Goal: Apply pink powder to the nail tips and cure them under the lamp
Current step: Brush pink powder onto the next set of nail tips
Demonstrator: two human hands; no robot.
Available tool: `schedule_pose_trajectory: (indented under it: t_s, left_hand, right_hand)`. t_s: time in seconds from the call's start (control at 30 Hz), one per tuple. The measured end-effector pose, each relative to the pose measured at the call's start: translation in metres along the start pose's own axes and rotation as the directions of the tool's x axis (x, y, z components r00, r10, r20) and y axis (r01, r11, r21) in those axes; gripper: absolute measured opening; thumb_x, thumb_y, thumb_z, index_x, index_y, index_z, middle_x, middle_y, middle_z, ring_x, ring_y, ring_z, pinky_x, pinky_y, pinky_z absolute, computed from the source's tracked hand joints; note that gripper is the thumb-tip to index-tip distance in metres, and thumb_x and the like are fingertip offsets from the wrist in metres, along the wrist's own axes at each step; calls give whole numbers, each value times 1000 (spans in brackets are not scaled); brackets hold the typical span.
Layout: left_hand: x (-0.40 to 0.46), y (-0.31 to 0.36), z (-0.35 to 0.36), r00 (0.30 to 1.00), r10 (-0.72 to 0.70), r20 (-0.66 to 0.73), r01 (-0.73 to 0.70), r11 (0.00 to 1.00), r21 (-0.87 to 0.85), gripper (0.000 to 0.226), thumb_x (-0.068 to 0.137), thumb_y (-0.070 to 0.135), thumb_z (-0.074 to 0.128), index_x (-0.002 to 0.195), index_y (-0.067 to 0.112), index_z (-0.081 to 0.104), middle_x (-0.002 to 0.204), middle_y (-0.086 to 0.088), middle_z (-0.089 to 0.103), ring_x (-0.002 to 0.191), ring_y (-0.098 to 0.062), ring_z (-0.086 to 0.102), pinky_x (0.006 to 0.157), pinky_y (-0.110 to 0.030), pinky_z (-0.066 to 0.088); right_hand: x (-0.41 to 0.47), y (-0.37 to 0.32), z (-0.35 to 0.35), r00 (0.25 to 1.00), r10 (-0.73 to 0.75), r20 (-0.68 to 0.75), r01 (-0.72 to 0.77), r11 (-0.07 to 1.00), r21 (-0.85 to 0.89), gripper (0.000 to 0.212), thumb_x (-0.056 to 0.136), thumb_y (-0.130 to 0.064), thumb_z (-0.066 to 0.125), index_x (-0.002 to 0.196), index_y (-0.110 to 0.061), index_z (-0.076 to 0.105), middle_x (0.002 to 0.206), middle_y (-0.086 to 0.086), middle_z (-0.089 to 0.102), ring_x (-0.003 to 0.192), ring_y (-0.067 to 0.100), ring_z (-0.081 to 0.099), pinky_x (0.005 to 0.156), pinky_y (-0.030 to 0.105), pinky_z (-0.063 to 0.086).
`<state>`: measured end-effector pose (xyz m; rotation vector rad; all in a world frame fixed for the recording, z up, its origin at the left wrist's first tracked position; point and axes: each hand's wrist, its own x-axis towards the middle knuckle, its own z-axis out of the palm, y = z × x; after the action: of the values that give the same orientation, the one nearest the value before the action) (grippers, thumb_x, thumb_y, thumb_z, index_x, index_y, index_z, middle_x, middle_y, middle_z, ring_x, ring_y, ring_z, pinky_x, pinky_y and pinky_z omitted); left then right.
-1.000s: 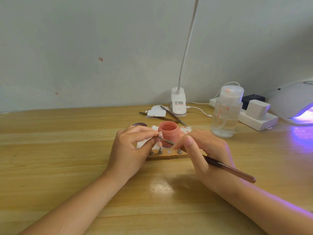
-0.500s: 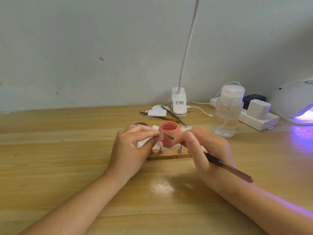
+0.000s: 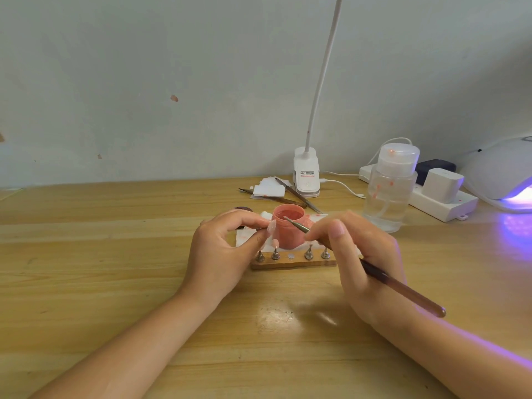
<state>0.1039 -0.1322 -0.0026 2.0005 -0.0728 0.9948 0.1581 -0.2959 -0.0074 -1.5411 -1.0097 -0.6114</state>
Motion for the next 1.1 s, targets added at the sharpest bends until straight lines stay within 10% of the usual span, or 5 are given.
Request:
schedule_pose_trajectory:
  t_s: [0.87, 1.1]
  left_hand:
    - [1, 0, 2, 1000, -10, -12, 11, 998, 64, 31, 68, 2, 76, 68, 30, 65, 74, 12, 64, 74, -8, 56, 74, -20, 43]
    - [1, 1, 0, 999, -30, -13, 31, 998, 50, 35, 68, 4, 76, 67, 36, 63, 68, 15, 62, 70, -7, 53, 71, -17, 42]
  right_hand:
    - [2, -1, 0, 989, -96, 112, 104, 993, -63, 51, 97, -42, 32, 72, -16, 68, 68, -25, 55, 65, -2, 55, 62, 18, 41]
    - [2, -7, -1, 996, 23, 83, -21, 999, -26, 5, 90, -33, 43, 94, -33, 46, 77, -34, 62, 68, -7, 60, 65, 5, 39]
